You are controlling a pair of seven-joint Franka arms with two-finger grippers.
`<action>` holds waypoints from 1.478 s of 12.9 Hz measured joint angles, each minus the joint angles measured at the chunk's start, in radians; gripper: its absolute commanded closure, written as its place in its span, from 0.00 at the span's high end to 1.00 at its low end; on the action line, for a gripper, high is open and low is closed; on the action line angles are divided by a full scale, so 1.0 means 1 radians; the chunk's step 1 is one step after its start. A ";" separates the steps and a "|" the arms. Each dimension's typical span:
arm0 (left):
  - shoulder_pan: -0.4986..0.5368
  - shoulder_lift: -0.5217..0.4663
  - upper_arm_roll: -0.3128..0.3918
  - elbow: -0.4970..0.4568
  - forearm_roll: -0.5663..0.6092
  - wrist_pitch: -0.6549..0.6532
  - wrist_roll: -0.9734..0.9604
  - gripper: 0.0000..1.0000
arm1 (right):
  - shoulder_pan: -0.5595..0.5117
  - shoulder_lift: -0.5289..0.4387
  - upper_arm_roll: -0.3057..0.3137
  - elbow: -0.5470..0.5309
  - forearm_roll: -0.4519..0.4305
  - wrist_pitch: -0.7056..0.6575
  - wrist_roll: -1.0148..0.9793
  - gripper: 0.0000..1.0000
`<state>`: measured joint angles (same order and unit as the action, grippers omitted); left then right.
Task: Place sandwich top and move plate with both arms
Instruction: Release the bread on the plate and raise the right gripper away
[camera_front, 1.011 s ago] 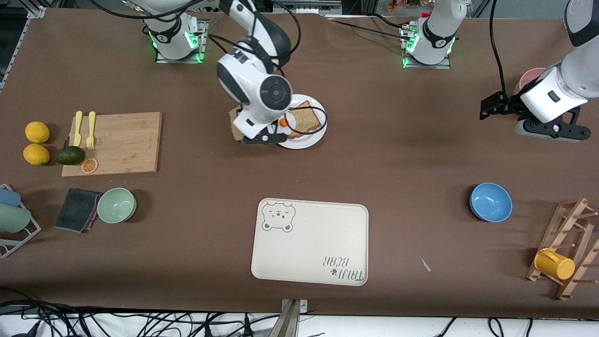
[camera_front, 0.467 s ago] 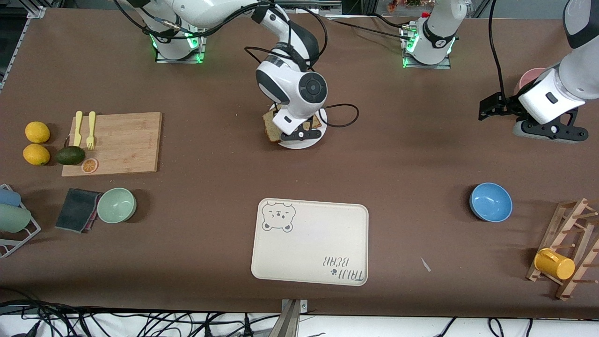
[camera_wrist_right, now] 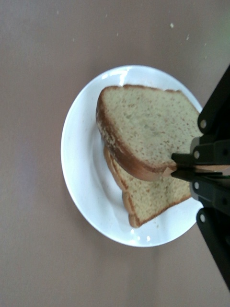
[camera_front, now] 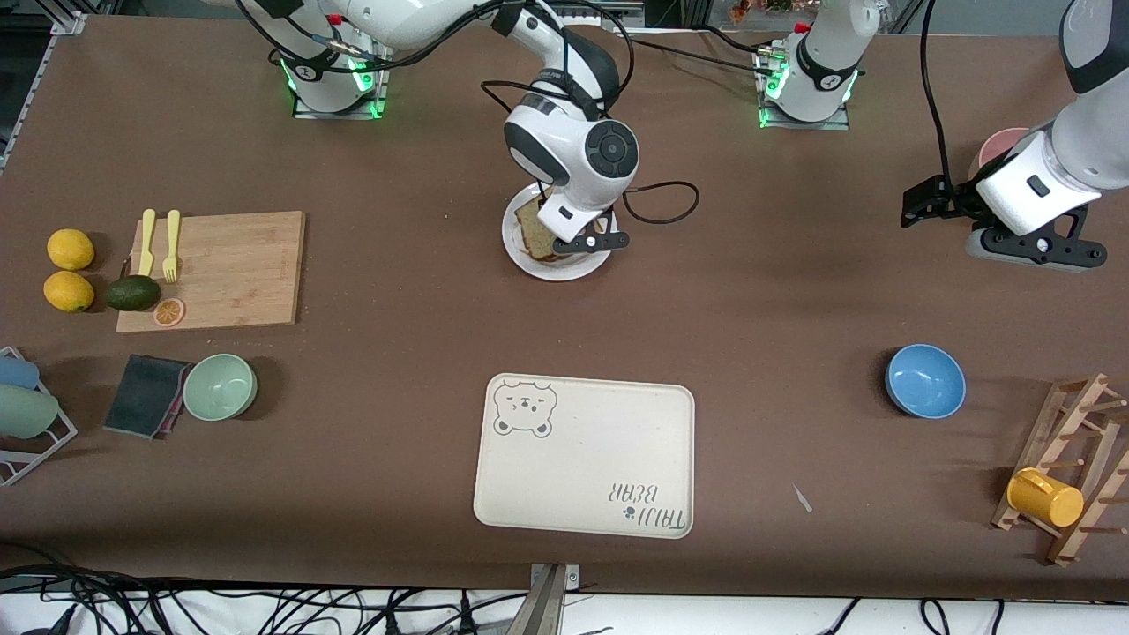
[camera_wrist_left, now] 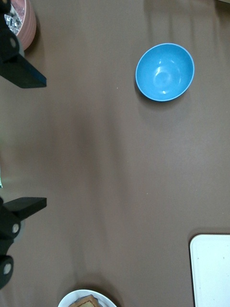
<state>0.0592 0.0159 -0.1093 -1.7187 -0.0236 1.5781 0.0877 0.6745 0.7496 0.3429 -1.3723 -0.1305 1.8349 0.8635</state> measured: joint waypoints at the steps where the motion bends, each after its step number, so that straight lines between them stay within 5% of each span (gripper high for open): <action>1: 0.000 0.003 0.000 0.000 0.000 0.000 0.000 1.00 | 0.005 0.006 0.000 0.000 0.000 0.016 0.011 1.00; 6: 0.000 0.006 0.000 0.000 0.000 0.000 0.000 1.00 | -0.022 -0.005 -0.009 0.054 0.014 -0.024 0.017 1.00; 15: -0.004 0.017 -0.015 -0.001 0.000 -0.033 0.000 1.00 | -0.304 -0.193 -0.039 0.086 0.084 -0.328 -0.266 1.00; 19: -0.041 0.046 -0.018 0.014 -0.030 -0.034 0.003 1.00 | -0.454 -0.384 -0.070 -0.070 0.081 -0.335 -0.403 1.00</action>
<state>0.0178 0.0615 -0.1276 -1.7043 -0.0535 1.5442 0.0902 0.2209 0.3651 0.2729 -1.4427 -0.0495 1.5002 0.4602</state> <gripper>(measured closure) 0.000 0.000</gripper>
